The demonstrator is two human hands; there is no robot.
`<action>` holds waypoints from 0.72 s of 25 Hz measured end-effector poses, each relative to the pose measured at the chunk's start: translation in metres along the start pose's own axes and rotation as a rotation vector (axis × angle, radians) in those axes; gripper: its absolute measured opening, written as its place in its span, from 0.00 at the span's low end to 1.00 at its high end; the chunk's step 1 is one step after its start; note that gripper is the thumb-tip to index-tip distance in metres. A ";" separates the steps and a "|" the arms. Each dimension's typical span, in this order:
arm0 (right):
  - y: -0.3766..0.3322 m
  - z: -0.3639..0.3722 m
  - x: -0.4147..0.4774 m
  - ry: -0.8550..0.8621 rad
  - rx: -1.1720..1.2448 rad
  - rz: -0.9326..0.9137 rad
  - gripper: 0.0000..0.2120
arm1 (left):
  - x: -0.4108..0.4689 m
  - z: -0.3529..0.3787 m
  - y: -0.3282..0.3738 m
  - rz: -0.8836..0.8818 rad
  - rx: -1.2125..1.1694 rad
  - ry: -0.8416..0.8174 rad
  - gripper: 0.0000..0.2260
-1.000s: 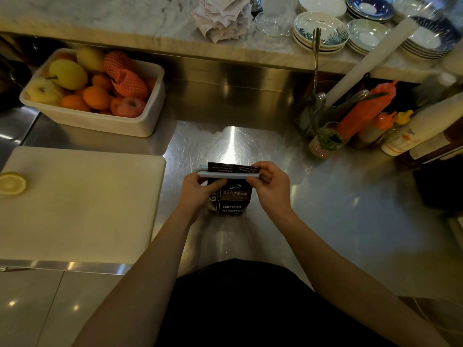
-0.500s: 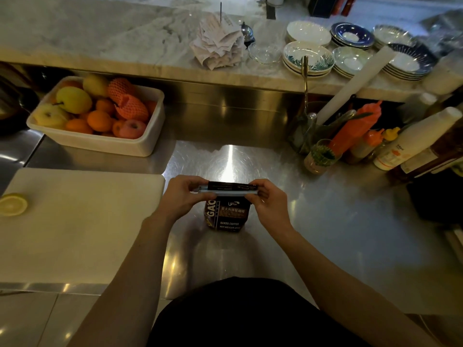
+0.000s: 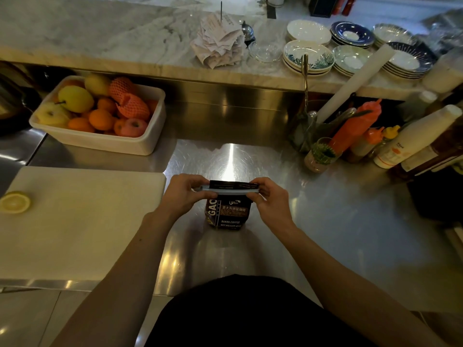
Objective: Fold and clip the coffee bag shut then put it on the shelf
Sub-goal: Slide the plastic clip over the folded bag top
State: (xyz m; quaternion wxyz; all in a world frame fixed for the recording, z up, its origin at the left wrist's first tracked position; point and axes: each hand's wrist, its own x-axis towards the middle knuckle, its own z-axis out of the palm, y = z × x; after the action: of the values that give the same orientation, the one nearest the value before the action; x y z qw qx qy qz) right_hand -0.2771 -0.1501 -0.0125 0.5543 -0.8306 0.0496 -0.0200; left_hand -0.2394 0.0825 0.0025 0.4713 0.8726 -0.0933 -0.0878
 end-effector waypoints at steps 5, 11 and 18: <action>0.000 -0.003 -0.001 -0.005 0.000 0.005 0.10 | 0.003 -0.001 0.000 0.034 0.050 -0.028 0.09; -0.001 -0.001 -0.001 0.003 0.014 0.013 0.10 | -0.003 -0.001 -0.003 0.096 0.073 -0.052 0.11; 0.001 -0.001 -0.001 -0.002 0.009 0.016 0.10 | -0.007 0.004 -0.006 0.041 -0.011 0.026 0.07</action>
State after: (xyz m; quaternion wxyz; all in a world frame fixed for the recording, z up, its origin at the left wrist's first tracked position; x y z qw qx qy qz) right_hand -0.2787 -0.1512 -0.0129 0.5584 -0.8276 0.0556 -0.0148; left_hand -0.2471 0.0842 -0.0041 0.4787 0.8691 -0.1048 -0.0674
